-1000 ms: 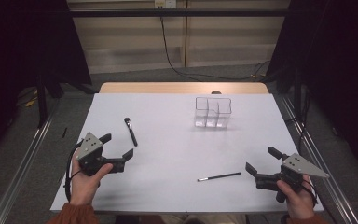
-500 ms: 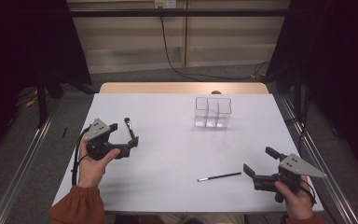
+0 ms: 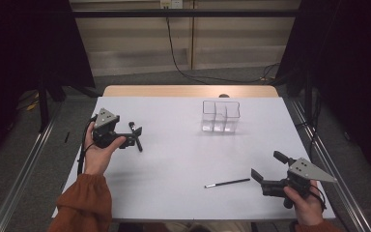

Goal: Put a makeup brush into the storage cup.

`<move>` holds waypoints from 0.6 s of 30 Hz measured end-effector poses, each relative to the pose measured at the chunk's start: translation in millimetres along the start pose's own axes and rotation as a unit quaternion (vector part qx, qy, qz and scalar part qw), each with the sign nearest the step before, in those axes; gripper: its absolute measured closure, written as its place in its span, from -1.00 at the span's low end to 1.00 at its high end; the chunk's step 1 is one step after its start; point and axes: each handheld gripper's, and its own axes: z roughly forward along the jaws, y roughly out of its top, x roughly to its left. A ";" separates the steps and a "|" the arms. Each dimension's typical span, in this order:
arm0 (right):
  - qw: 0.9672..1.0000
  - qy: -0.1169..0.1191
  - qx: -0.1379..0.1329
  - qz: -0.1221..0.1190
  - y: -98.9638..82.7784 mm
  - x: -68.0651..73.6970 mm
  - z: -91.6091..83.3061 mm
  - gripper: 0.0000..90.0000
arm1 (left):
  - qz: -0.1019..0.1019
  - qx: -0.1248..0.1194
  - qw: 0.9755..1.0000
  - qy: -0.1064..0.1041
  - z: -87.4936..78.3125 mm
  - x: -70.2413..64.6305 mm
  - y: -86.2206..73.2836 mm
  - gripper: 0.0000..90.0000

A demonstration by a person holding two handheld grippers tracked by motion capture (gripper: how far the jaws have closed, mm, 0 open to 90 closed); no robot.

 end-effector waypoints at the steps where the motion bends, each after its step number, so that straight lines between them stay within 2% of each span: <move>1: 1.000 0.000 0.000 0.000 0.1 0.0 -0.2 -1.00 | -0.005 0.005 1.000 0.003 2.0 2.4 -0.9 -0.90; 4: 1.000 0.001 0.000 0.000 0.0 0.5 0.1 -1.00 | 0.002 0.039 0.999 0.013 10.0 7.6 -1.4 -0.90; 6: 1.000 0.002 0.000 0.001 0.0 0.8 0.8 -1.00 | 0.001 0.059 0.998 0.010 15.0 10.3 0.6 -0.89; 10: 1.000 0.003 0.001 0.003 -0.1 0.3 1.1 -1.00 | -0.006 0.050 0.998 0.023 22.6 12.2 2.4 -0.89; 11: 1.000 0.003 0.002 0.002 -0.2 0.1 1.0 -1.00 | -0.009 0.056 0.998 0.020 24.4 12.6 2.9 -0.88; 13: 1.000 0.003 0.002 0.002 -0.3 0.0 0.7 -1.00 | -0.005 0.086 0.996 0.015 28.3 14.0 6.5 -0.88; 16: 1.000 0.005 0.002 0.001 -0.3 0.3 1.0 -1.00 | -0.021 0.089 0.996 0.016 31.8 13.1 12.0 -0.88; 18: 1.000 0.007 0.003 0.000 -0.3 0.6 0.9 -1.00 | -0.019 0.104 0.994 0.009 34.3 13.1 17.8 -0.87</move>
